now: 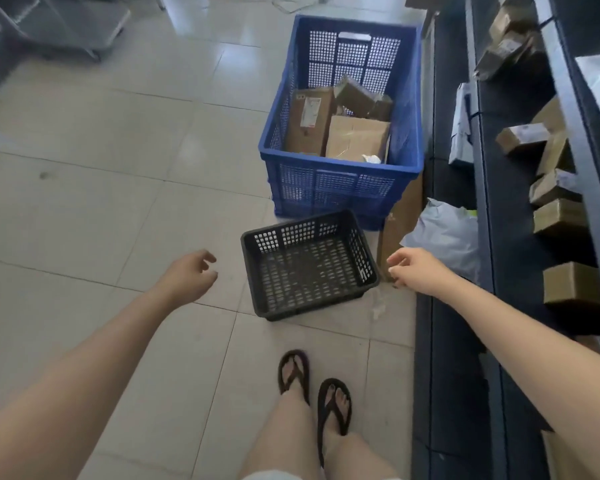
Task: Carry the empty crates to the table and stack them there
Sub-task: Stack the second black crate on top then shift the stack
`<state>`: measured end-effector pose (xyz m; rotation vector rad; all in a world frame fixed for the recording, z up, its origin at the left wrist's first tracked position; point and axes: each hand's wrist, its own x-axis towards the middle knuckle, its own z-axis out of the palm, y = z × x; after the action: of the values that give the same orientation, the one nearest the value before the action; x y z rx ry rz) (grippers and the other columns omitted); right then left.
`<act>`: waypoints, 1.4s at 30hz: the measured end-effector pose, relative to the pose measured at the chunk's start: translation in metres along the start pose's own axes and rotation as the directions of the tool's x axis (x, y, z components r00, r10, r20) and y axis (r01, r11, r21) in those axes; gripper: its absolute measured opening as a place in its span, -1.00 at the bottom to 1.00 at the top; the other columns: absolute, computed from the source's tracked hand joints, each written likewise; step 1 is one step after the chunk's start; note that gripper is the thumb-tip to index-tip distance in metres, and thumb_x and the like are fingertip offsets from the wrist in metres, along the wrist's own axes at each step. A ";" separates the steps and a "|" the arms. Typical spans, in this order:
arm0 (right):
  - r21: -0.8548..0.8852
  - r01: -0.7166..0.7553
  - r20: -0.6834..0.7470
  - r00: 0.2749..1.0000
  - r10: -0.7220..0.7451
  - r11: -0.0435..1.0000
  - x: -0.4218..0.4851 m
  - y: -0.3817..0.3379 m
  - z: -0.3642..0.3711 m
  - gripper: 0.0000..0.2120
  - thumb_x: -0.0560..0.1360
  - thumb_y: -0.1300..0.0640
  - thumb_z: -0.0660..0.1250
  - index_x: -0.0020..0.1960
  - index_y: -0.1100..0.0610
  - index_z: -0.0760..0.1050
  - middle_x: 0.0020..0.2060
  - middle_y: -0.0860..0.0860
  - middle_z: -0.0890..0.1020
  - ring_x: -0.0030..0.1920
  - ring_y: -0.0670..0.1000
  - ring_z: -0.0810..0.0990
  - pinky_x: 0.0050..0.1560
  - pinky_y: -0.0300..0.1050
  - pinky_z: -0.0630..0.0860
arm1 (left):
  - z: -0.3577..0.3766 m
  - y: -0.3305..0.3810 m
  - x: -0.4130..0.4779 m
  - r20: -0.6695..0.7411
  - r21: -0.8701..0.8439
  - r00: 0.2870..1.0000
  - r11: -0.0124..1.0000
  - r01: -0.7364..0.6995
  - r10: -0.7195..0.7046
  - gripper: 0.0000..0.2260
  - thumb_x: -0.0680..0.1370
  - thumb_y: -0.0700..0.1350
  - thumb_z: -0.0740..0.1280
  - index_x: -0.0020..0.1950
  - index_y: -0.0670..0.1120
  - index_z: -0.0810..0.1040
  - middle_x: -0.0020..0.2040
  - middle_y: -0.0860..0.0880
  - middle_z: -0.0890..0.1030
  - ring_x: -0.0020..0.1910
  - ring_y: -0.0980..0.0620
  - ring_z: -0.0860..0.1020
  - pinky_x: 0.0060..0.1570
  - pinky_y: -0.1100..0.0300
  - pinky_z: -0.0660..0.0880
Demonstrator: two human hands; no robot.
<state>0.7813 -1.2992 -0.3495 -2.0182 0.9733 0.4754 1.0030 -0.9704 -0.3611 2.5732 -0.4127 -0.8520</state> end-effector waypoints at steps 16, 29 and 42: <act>0.008 -0.293 0.026 0.956 0.293 0.956 0.317 0.105 0.074 -0.67 0.44 0.11 0.36 0.19 0.12 0.48 0.15 0.17 0.58 0.06 0.12 0.54 -0.03 -0.11 0.42 | 0.151 -0.070 0.256 0.194 0.119 0.943 0.961 0.251 -0.270 -0.54 0.44 -0.08 0.39 0.31 -0.16 0.42 0.24 -0.26 0.48 0.17 -0.20 0.49 0.14 0.03 0.42; 0.533 -0.370 0.114 0.923 0.369 0.761 0.485 0.203 0.155 -0.33 0.41 0.13 0.45 0.44 -0.02 0.25 0.16 0.01 0.57 0.04 0.00 0.59 0.02 -0.02 0.53 | 0.333 -0.171 0.394 0.059 -0.543 0.782 0.637 0.547 -0.620 -0.73 0.47 -0.43 0.20 0.14 -0.30 0.48 -0.06 -0.24 0.59 -0.27 -0.02 0.53 -0.29 0.20 0.56; 0.591 -0.440 0.027 0.848 0.529 0.676 0.295 0.136 0.031 -0.81 0.39 0.16 0.39 -0.02 0.05 0.48 -0.30 -0.01 0.54 -0.33 -0.02 0.49 -0.38 -0.15 0.40 | 0.146 -0.036 0.279 0.043 -0.480 0.832 0.719 0.503 -0.554 -0.75 0.47 -0.34 0.27 0.13 -0.32 0.49 -0.25 -0.11 0.53 -0.33 0.00 0.49 -0.24 0.12 0.48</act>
<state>0.8614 -1.4600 -0.6219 -1.2315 1.5532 0.2523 1.1332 -1.0882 -0.6254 2.2535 0.5507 -0.8561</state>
